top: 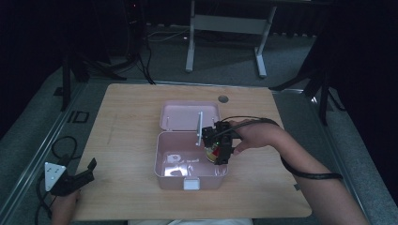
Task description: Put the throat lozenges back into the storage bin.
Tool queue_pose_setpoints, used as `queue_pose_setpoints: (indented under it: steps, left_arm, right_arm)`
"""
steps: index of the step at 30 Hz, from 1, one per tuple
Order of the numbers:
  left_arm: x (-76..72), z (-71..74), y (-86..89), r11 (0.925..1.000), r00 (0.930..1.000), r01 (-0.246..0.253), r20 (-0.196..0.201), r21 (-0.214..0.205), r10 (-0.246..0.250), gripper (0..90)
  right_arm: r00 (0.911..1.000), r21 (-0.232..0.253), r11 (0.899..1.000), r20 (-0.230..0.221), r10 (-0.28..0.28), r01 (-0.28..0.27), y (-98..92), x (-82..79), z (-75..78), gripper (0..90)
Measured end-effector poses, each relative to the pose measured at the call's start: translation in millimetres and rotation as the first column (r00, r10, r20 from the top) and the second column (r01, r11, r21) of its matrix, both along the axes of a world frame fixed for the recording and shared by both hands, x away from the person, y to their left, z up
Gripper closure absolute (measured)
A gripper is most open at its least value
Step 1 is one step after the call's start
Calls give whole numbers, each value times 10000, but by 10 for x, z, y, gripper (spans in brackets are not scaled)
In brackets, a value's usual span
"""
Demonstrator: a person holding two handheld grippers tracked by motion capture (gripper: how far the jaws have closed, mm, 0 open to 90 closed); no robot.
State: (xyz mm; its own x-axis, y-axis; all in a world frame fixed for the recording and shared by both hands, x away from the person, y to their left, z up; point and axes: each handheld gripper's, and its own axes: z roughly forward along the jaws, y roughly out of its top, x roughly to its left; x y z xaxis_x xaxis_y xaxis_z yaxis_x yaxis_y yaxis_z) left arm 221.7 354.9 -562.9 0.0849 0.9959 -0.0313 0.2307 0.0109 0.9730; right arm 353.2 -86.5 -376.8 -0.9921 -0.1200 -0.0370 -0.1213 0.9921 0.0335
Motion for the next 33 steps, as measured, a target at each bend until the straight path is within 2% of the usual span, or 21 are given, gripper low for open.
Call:
queue_pose_setpoints:
  steps: [4, 10, 20, 26, 33]
  left_arm:
    - [0, 0, -4, 10000, 10000, 6, 11, 17, -6, 24]
    - [0, 0, -5, 10000, 10000, 20, -3, 43, -20, 24]
    - [0, 0, -7, 10000, 10000, 10, 0, 48, -10, 25]
    - [-1, -1, -7, 10000, 10000, 20, 22, 56, -20, 24]
    - [-2, -1, -9, 10000, 10000, 54, 33, 68, -55, 25]
  right_arm:
    - [9997, -12, 10000, -217, 89, -89, 60, 15, -147, 200]
    - [9989, -303, 9995, -470, 49, -63, 109, 86, -402, 200]
    - [9978, -467, 9981, -554, 370, -396, 191, 103, -638, 200]
    - [9972, -1002, 9942, -666, 326, -392, 252, 147, -830, 200]
    - [9954, -1656, 9857, -942, 157, -312, 256, 139, -962, 199]
